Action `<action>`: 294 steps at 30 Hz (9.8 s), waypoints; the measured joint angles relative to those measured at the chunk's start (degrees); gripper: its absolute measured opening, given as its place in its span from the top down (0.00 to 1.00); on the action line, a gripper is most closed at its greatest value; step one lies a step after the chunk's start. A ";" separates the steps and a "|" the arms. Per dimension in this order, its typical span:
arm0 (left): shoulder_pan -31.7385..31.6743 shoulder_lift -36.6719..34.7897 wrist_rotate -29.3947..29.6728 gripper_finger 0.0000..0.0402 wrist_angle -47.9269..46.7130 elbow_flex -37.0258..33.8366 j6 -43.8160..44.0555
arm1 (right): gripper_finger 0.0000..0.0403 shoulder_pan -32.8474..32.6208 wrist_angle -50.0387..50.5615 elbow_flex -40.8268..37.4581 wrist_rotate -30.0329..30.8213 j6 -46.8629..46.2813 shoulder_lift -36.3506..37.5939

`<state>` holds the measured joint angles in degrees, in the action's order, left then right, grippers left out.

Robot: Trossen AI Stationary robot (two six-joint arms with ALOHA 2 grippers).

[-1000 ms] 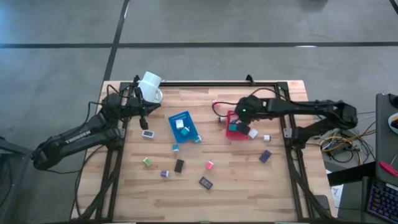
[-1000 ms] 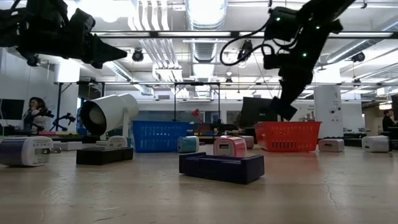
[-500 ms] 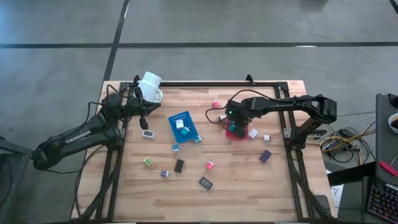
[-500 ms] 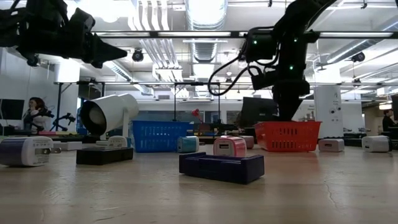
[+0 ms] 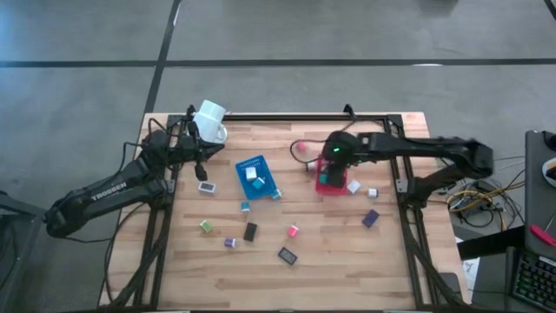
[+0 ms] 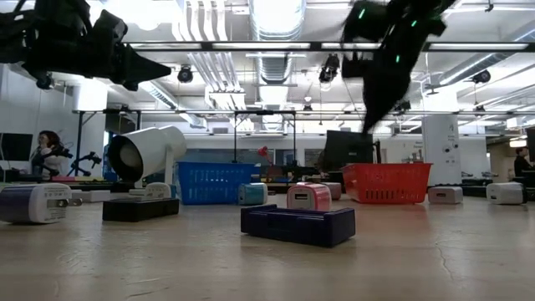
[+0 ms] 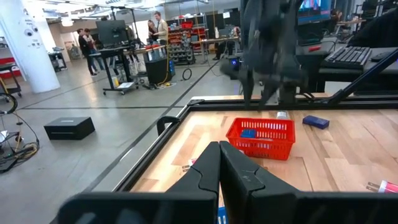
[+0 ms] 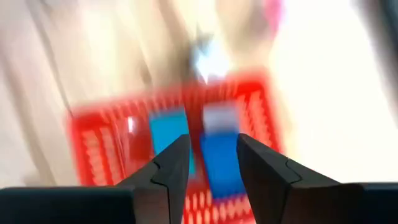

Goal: Pick & Place Office items
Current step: Put the top pink charger adapter into the blue bin, then put the right purple digital clock into the red bin

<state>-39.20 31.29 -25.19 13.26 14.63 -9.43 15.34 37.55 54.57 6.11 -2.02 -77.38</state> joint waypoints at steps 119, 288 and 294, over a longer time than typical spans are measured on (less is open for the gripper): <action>13.66 110.16 24.17 0.33 -59.31 107.41 -2.27 | 0.98 0.59 -47.54 -52.37 -22.64 0.50 72.00; 16.79 46.22 9.75 0.40 -16.79 21.07 5.22 | 0.98 0.56 -49.86 -52.68 -21.28 1.53 71.91; 16.94 31.73 5.65 0.39 -18.89 20.70 4.91 | 0.98 0.56 -49.80 -52.70 -21.30 1.27 71.91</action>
<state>-22.26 63.02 -19.54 -5.63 35.34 -4.52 15.90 -12.25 1.87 -15.19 -0.75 -5.48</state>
